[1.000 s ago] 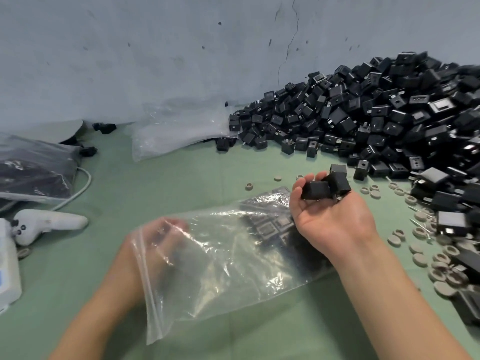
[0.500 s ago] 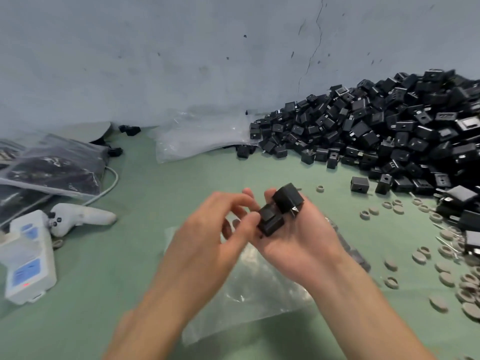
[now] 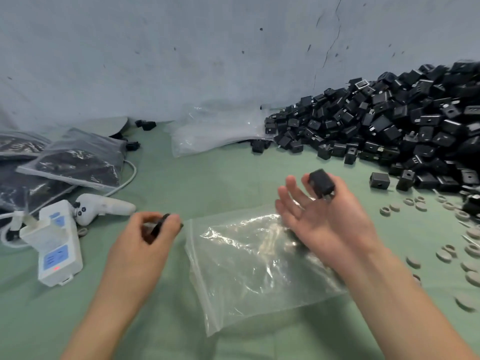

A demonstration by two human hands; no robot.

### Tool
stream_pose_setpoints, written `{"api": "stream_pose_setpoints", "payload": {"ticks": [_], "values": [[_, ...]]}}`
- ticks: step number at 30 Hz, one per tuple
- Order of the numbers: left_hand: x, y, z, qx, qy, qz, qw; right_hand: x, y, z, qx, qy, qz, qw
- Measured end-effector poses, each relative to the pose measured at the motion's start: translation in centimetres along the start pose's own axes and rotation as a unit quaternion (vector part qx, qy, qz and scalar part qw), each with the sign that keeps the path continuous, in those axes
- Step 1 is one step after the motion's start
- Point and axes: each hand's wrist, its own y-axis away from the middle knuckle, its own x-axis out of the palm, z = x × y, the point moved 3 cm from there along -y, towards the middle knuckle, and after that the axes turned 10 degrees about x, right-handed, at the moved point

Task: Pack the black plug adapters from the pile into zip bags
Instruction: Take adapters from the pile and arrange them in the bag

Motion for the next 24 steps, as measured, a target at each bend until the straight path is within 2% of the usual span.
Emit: {"api": "stream_pose_setpoints", "payload": {"ticks": [1,3,5,7,9,12,15,17,19,21,23,24], "values": [[-0.6,0.0,1.2,-0.037,-0.014,0.005,0.999,-0.5,0.0,0.6,-0.01,-0.013,-0.013,1.0],[-0.6,0.6,2.4,-0.067,-0.055,0.07,0.994,-1.3,-0.1,1.6,-0.026,-0.026,-0.039,0.999],[0.4,1.5,2.2,-0.062,-0.048,0.147,0.986,-1.7,0.1,2.3,-0.04,-0.031,-0.056,0.997],[1.7,2.4,1.4,-0.033,-0.017,0.189,0.981,-2.0,0.2,2.9,-0.051,-0.037,-0.064,0.996],[3.0,2.9,0.8,0.021,-0.044,0.19,0.981,-2.1,0.3,3.2,-0.057,-0.039,-0.073,0.995],[4.7,2.7,0.2,0.117,-0.204,0.167,0.957,-2.2,0.3,3.4,-0.063,-0.044,-0.086,0.993],[5.6,2.4,0.4,0.151,-0.24,0.172,0.944,-2.3,0.3,3.6,-0.062,-0.049,-0.09,0.993],[5.7,2.1,1.2,0.184,-0.233,0.181,0.937,-2.5,0.2,3.9,-0.065,-0.048,-0.094,0.992],[5.9,1.8,2.3,0.201,-0.141,0.238,0.94,-2.8,0.2,4.3,-0.068,-0.047,-0.096,0.992],[6.2,1.7,2.7,0.21,-0.029,0.312,0.926,-3.1,0.2,4.7,-0.069,-0.046,-0.098,0.992],[6.5,1.5,2.6,0.259,-0.028,0.351,0.899,-3.3,0.2,5.0,-0.067,-0.047,-0.102,0.991],[6.5,1.3,2.7,0.29,-0.049,0.34,0.893,-3.4,0.2,5.0,-0.066,-0.048,-0.104,0.991]]}}
